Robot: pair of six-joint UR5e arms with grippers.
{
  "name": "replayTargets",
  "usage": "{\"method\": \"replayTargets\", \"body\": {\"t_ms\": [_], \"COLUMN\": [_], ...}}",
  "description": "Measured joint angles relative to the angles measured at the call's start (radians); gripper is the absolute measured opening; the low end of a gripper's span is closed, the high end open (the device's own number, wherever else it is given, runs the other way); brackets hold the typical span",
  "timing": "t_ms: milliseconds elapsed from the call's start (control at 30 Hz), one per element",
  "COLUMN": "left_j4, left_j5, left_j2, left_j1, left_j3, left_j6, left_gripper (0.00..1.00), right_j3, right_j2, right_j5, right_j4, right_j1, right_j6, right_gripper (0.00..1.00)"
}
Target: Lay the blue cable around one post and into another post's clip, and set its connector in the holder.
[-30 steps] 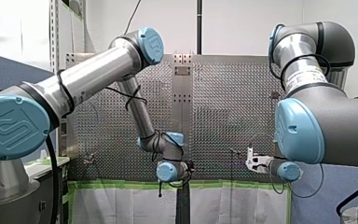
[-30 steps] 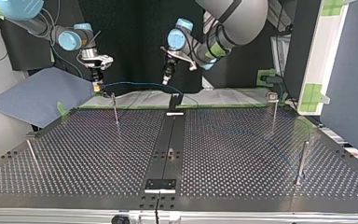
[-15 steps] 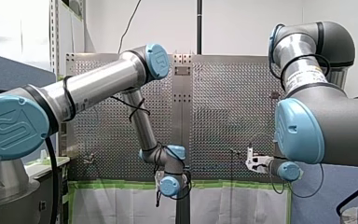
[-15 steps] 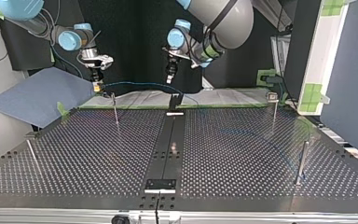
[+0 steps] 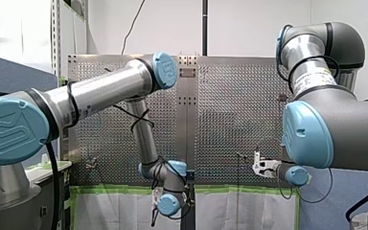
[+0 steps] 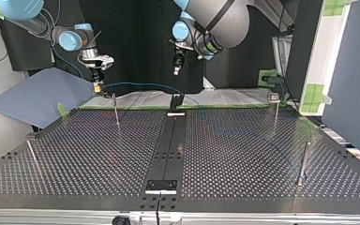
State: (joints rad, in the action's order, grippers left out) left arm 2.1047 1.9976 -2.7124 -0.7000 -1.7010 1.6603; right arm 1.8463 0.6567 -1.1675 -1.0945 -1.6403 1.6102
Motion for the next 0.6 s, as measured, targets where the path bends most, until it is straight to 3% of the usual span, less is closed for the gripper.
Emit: {"method": "replayTargets", "body": {"t_ms": [300, 600], "left_j4": [-0.006, 0.002], "left_j5": [-0.006, -0.005], "left_j2": [0.080, 0.103], "left_j1": [-0.019, -0.025], "left_j3": [-0.040, -0.009], "left_j6": [-0.020, -0.030], "left_gripper": [1.00, 1.00], "right_j3": [0.000, 0.000], "right_j2": [0.000, 0.000], "right_j5": [0.000, 0.000], "right_j4": [0.000, 0.001], "right_j1": [0.000, 0.000], "right_j6": [0.002, 0.000], "right_gripper": [0.00, 0.00]}}
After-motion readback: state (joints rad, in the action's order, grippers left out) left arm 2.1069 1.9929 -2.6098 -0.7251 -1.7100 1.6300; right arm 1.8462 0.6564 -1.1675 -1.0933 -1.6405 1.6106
